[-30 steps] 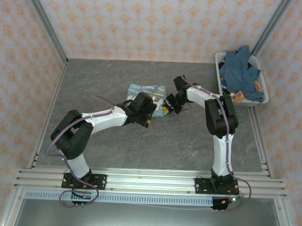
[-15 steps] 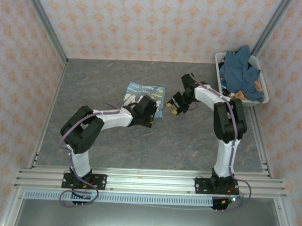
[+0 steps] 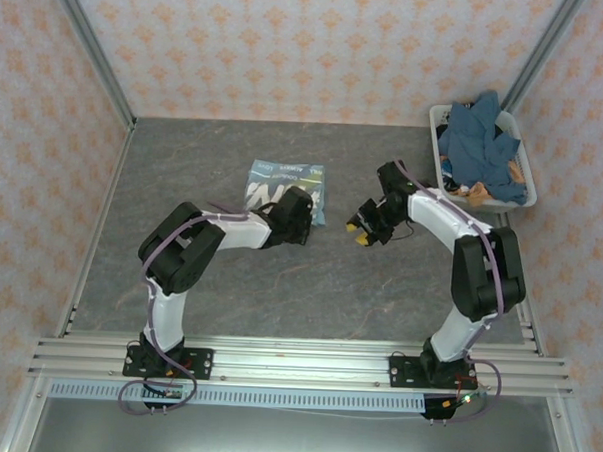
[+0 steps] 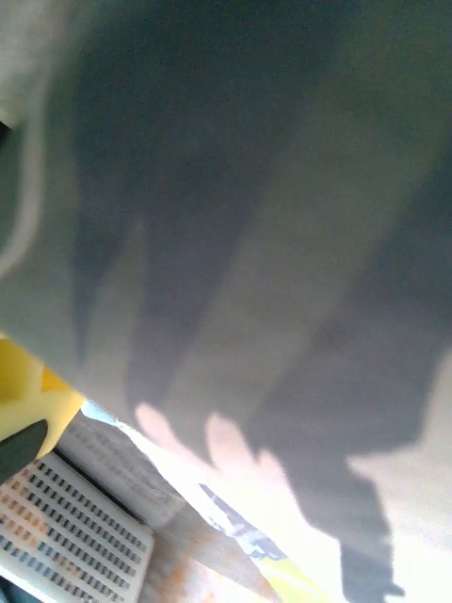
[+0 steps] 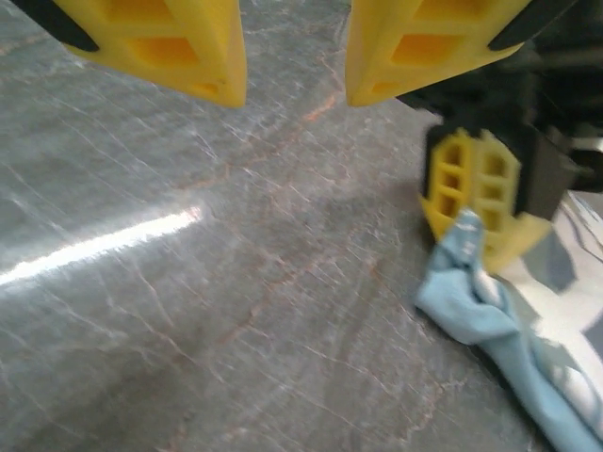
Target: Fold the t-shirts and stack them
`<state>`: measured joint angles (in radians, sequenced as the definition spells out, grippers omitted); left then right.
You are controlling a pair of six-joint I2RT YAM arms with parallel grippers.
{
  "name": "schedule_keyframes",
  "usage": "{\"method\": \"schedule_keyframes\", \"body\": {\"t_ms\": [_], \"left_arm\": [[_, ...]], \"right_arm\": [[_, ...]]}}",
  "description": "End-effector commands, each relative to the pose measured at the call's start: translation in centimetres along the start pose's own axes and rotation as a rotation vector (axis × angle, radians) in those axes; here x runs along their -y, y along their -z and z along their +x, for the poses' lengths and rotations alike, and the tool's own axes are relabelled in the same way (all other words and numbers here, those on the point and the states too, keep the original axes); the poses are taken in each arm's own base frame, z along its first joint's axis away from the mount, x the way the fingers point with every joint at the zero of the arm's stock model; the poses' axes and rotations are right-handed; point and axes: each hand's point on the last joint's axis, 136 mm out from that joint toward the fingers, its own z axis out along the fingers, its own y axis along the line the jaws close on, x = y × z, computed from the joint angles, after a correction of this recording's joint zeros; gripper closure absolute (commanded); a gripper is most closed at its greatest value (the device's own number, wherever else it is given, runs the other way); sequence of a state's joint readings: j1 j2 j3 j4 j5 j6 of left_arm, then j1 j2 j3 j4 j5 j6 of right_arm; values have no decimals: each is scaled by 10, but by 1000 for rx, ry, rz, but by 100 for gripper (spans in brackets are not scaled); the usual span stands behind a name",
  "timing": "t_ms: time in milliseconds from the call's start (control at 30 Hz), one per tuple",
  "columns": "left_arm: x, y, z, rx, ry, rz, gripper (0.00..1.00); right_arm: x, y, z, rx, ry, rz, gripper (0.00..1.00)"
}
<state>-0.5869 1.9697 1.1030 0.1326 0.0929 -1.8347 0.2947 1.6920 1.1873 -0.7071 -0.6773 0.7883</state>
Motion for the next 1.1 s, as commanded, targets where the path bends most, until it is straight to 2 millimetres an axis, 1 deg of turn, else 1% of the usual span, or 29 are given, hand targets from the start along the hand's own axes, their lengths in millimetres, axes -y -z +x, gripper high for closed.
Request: {"method": "schedule_keyframes", "body": {"t_ms": [0, 100, 167, 200, 333, 433, 533, 600, 667, 833, 900, 933, 967, 1000, 1033, 1067], "left_arm": [[19, 10, -71, 129, 2, 35, 100], [29, 17, -118, 141, -49, 10, 100], [30, 22, -150, 159, -60, -4, 100], [37, 25, -166, 161, -72, 6, 100], [47, 27, -229, 152, -138, -37, 100], [54, 26, -267, 148, -186, -63, 100], [61, 23, -294, 123, -261, -100, 100], [60, 20, -305, 103, -302, -137, 100], [54, 20, -314, 93, -328, -183, 100], [34, 28, -327, 101, -333, -242, 100], [29, 29, -329, 103, -323, -238, 98], [30, 30, -329, 100, -320, -228, 93], [33, 31, -328, 98, -320, -215, 85], [40, 35, -325, 98, -327, -196, 71], [48, 41, -321, 104, -340, -179, 58], [58, 51, -318, 116, -357, -163, 47]], "right_arm": [[8, 19, 8, 46, 29, 15, 68], [14, 28, 15, 53, 31, 15, 69], [17, 33, 18, 58, 31, 14, 69], [18, 35, 20, 63, 34, 13, 69], [22, 43, 24, 77, 35, 12, 69], [25, 43, 26, 82, 26, 8, 69], [26, 42, 25, 85, 15, 6, 69], [26, 41, 24, 86, 9, 9, 69], [25, 40, 23, 86, 8, 10, 69], [20, 36, 18, 79, 10, 19, 69], [16, 36, 16, 79, 20, 15, 67], [12, 37, 15, 80, 33, 5, 65], [6, 38, 14, 82, 51, -12, 62], [1, 40, 13, 88, 67, -31, 60], [-9, 45, 12, 102, 91, -71, 55], [-19, 50, 11, 118, 116, -116, 53]]}}
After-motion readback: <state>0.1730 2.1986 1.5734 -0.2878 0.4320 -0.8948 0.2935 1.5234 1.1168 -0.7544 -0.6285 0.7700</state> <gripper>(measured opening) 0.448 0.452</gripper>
